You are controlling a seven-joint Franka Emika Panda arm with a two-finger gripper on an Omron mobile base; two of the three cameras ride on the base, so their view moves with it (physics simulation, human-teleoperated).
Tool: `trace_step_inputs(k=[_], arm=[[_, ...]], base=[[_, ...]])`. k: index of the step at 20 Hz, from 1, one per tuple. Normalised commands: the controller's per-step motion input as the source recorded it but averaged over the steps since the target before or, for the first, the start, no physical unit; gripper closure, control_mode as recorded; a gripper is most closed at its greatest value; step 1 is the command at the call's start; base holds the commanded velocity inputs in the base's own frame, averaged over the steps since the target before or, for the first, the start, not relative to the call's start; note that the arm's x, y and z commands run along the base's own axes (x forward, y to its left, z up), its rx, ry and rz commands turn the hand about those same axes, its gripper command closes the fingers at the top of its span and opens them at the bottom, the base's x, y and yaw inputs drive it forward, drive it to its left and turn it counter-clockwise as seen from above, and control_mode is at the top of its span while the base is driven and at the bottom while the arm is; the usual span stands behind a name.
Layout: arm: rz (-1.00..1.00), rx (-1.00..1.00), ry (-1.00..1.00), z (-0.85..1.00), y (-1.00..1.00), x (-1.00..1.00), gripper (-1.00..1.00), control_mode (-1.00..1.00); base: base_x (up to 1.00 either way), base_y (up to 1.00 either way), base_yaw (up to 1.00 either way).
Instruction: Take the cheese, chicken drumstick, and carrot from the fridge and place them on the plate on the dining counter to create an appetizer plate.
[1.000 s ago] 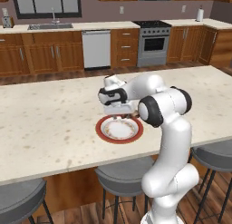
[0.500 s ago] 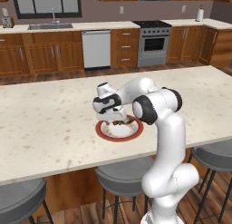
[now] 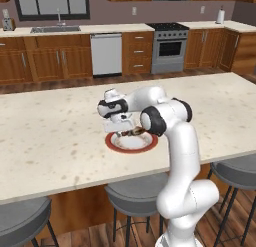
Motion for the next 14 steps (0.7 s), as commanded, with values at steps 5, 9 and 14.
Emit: trace_step_inputs(k=[5, 9, 14], arm=[[-0.01, 0.15, 0.27, -1.00, 0.04, -0.90, -1.00, -1.00], [-0.02, 0.19, 0.06, -1.00, 0.09, -1.00, -1.00, -1.00], [-0.08, 0.17, -0.17, -1.00, 0.25, -1.00, -1.00, -1.00]], base=[[0.00, 0.00, 0.00], [0.00, 0.00, 0.00], [0.00, 0.00, 0.00]])
